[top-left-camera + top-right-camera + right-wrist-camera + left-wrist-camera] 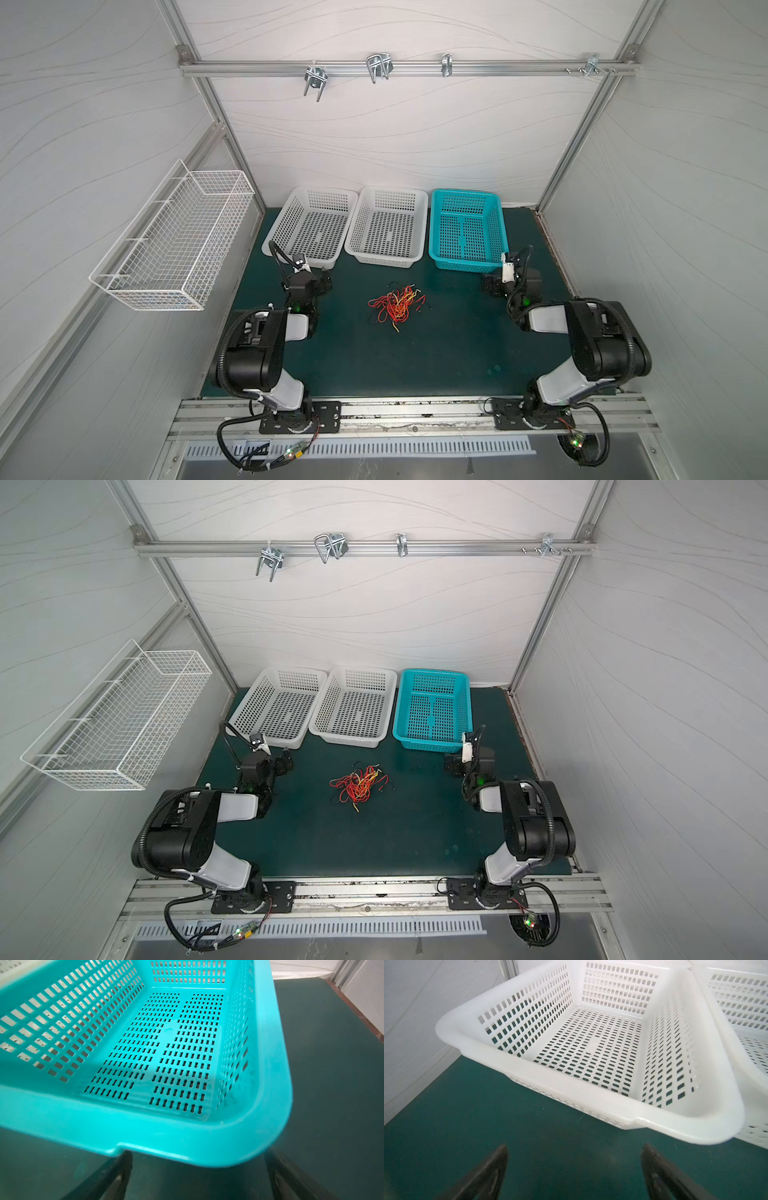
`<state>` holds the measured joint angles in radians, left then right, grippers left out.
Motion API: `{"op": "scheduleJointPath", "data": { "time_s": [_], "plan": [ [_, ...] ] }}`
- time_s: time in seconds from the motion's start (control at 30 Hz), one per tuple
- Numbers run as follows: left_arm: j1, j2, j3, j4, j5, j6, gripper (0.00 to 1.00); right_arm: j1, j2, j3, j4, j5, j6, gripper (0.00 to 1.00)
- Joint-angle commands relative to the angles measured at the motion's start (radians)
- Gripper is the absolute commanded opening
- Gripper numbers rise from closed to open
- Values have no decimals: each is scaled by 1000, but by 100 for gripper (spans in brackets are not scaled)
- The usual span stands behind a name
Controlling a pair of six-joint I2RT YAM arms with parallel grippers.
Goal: Untangle the cables
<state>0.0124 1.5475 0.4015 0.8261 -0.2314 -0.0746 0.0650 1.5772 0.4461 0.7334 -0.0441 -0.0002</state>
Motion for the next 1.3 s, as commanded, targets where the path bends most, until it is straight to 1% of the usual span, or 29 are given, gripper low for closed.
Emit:
{"op": "scheduleJointPath", "data": {
  "time_s": [0.0, 1.2, 1.27],
  "plan": [
    [5, 3, 10, 30, 0, 7, 100, 2, -4, 16, 24, -12, -18, 99],
    [5, 3, 10, 31, 1, 8, 100, 2, -4, 16, 24, -13, -18, 99],
    [4, 6, 20, 18, 37, 21, 100, 2, -8, 11, 29, -14, -19, 99]
  ]
}}
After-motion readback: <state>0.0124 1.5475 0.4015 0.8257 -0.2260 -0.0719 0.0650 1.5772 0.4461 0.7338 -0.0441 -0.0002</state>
